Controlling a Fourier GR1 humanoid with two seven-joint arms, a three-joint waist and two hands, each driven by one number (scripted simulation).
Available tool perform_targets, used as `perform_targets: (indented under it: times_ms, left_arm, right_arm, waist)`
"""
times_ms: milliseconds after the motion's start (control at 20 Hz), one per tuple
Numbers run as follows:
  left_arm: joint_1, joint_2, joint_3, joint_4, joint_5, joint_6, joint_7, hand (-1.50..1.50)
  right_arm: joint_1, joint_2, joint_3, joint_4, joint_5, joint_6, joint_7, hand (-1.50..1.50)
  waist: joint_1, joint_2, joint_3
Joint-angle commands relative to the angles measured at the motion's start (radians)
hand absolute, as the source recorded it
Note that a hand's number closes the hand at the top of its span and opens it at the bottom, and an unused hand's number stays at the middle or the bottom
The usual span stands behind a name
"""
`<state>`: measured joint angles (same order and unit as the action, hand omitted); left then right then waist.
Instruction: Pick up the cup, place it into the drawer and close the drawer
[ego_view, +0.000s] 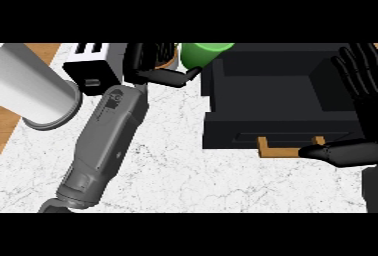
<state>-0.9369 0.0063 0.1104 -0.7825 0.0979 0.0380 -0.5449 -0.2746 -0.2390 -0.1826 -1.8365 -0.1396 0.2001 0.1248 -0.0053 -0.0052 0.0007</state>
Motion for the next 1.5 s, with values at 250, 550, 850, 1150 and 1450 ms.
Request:
perform_targets:
  times_ms: [250, 550, 850, 1150, 1450]
  left_arm:
    - [-0.301, -0.006, -0.16, 0.154, 0.093, 0.251, 0.214, 1.5]
    - [-0.433, -0.006, -0.214, 0.362, 0.145, 0.32, 0.296, 1.5]
    - [-0.449, -0.006, -0.32, 0.474, 0.173, 0.287, 0.333, 1.5]
    - [-0.368, -0.006, -0.424, 0.51, 0.196, 0.233, 0.315, 1.5]
    - [-0.34, -0.006, -0.446, 0.472, 0.271, 0.229, 0.292, -1.5]
  right_arm:
    - [-0.033, 0.013, 0.012, 0.061, 0.03, -0.003, -0.06, -1.5]
    - [-0.095, 0.007, 0.013, 0.061, 0.011, -0.011, -0.009, -1.5]
    - [-0.047, -0.004, 0.025, 0.039, -0.009, 0.049, -0.06, -1.5]
    - [-0.092, 0.043, 0.083, 0.048, 0.022, 0.022, -0.06, -1.5]
    - [-0.17, 0.04, 0.089, 0.059, -0.014, 0.034, -0.012, -1.5]
  waist:
    - [-0.03, 0.012, 0.0]
    - [-0.072, 0.024, 0.001]
    - [-0.111, 0.031, 0.002]
    - [-0.183, 0.05, 0.002]
    - [-0.191, 0.051, 0.0]
